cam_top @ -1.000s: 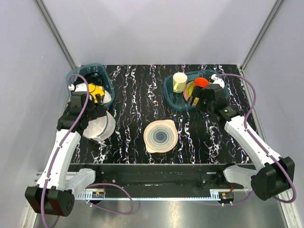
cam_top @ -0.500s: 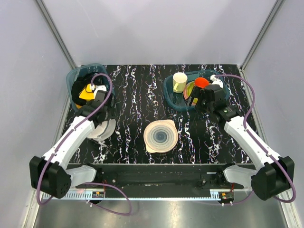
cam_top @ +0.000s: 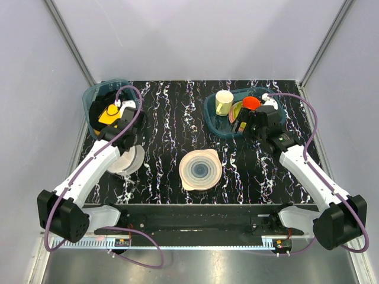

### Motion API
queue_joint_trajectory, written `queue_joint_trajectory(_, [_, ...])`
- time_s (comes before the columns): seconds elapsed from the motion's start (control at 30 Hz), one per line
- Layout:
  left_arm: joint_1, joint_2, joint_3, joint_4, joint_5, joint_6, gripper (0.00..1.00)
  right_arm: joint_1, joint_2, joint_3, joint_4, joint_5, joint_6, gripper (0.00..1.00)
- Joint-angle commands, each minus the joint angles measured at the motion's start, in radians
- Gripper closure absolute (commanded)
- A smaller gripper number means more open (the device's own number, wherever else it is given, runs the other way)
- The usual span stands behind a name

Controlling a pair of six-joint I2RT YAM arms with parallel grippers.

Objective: Unzip the laundry bag and remove the bra

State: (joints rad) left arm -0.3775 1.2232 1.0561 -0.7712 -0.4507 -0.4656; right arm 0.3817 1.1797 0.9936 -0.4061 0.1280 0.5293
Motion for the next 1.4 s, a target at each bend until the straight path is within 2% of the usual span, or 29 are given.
queue_joint_trajectory(0.0, [-0.032,-0.027,0.128,0.010,0.070,-0.013,1.00,0.006,-0.017,0.013,0.053,-0.016,0.006,0.00])
queue_joint_trajectory(0.13, [-0.075,0.027,0.182,-0.043,0.023,-0.024,1.00,0.008,-0.014,0.010,0.058,-0.024,0.006,0.00])
queue_joint_trajectory(0.17, [-0.096,0.050,0.185,-0.062,-0.043,-0.024,0.92,0.008,-0.015,0.008,0.056,-0.024,0.008,0.00])
queue_joint_trajectory(0.2, [-0.107,0.062,0.183,-0.095,-0.083,-0.025,0.75,0.006,-0.020,0.004,0.058,-0.021,0.006,0.00])
queue_joint_trajectory(0.23, [-0.118,0.073,0.176,-0.117,-0.129,-0.031,0.49,0.006,-0.023,0.002,0.058,-0.018,0.006,0.00])
queue_joint_trajectory(0.27, [-0.145,0.082,0.170,-0.137,-0.217,-0.051,0.08,0.008,-0.025,-0.001,0.058,-0.016,0.006,0.00])
queue_joint_trajectory(0.3, [-0.156,0.099,0.165,-0.178,-0.255,-0.062,0.01,0.008,-0.026,-0.003,0.058,-0.014,0.005,0.00])
queue_joint_trajectory(0.37, [-0.175,0.116,0.145,-0.215,-0.334,-0.094,0.01,0.008,-0.020,-0.003,0.056,-0.016,0.003,0.00])
queue_joint_trajectory(0.47, [-0.181,0.134,0.094,-0.237,-0.381,-0.133,0.01,0.006,-0.008,0.000,0.064,-0.022,0.003,0.00])
queue_joint_trajectory(0.57, [-0.181,0.173,0.059,-0.227,-0.385,-0.159,0.19,0.008,0.001,0.005,0.073,-0.036,0.008,0.00])
queue_joint_trajectory(0.6, [-0.179,0.189,0.056,-0.229,-0.390,-0.168,0.28,0.008,0.003,0.008,0.076,-0.041,0.006,0.00])
queue_joint_trajectory(0.67, [-0.181,0.231,0.051,-0.229,-0.405,-0.191,0.38,0.008,0.006,0.010,0.075,-0.041,0.003,0.00])
queue_joint_trajectory(0.7, [-0.181,0.240,0.056,-0.232,-0.405,-0.196,0.56,0.006,0.008,0.013,0.076,-0.041,0.005,0.00])
queue_joint_trajectory(0.83, [-0.193,0.257,0.122,-0.255,-0.402,-0.208,1.00,0.008,-0.002,0.007,0.075,-0.039,0.000,0.00])
queue_joint_trajectory(0.93, [-0.216,0.243,0.208,-0.249,-0.352,-0.173,1.00,0.008,-0.006,0.004,0.078,-0.036,0.001,0.00])
queue_joint_trajectory(1.07, [-0.227,0.262,0.285,-0.139,-0.151,-0.130,1.00,0.008,0.006,0.000,0.085,-0.048,0.008,0.00])
queue_joint_trajectory(1.17, [-0.227,0.323,0.318,-0.058,-0.144,-0.125,1.00,0.006,0.012,0.002,0.093,-0.071,0.012,0.00])
queue_joint_trajectory(1.27, [-0.225,0.429,0.437,-0.089,-0.125,-0.123,0.99,0.008,0.009,0.005,0.087,-0.077,0.006,0.00])
queue_joint_trajectory(1.33, [-0.225,0.475,0.482,-0.092,-0.099,-0.119,0.90,0.008,0.000,0.002,0.081,-0.068,0.000,0.00])
queue_joint_trajectory(1.37, [-0.225,0.484,0.522,-0.089,-0.073,-0.104,0.81,0.008,-0.009,-0.003,0.081,-0.062,-0.005,0.00])
